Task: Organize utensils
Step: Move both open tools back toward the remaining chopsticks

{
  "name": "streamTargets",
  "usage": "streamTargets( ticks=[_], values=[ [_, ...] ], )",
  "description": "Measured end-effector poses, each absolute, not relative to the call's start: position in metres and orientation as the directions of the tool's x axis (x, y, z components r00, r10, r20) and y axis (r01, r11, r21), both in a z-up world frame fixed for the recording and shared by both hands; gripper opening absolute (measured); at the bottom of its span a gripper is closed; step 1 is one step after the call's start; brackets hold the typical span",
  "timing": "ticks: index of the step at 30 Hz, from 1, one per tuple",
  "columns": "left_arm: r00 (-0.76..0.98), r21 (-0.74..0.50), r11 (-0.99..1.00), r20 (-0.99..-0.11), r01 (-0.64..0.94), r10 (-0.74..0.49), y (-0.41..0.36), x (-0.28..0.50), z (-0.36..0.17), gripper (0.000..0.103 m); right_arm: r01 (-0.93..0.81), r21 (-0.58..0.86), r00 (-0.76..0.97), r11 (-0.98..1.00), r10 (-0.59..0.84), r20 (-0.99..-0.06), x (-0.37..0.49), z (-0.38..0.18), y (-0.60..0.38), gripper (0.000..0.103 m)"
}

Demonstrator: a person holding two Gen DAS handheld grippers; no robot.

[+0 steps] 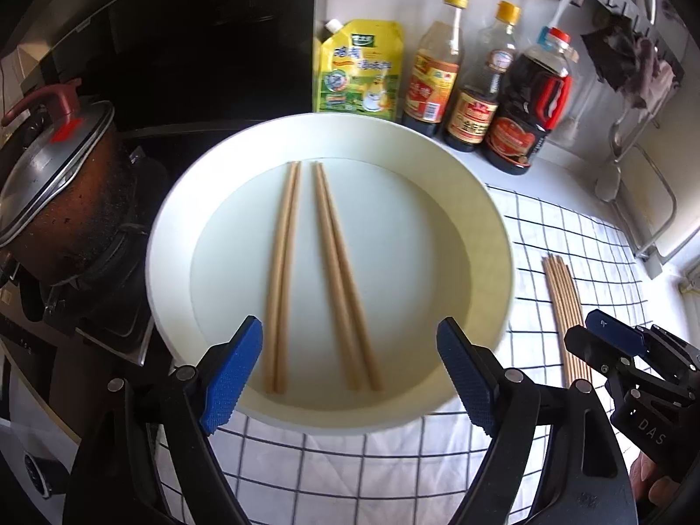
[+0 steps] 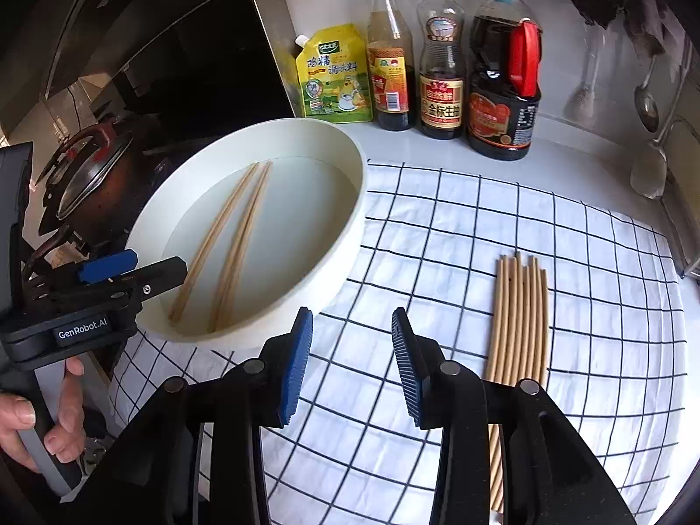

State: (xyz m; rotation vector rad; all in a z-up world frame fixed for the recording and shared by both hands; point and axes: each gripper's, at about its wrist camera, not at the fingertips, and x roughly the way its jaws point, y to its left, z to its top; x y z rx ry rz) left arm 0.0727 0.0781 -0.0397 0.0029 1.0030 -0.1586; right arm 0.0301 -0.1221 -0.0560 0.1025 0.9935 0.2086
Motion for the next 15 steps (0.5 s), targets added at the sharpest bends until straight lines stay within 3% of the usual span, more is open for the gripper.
streamTargets(
  ticks=[15],
  values=[
    [0.514, -0.069, 0.971, -0.838, 0.230, -0.182, -0.001, 0.028, -0.039, 0.082, -0.005, 0.162, 0.530, 0.987, 0.140, -0.836, -0.032, -0.065, -0.211, 0.042]
  ],
)
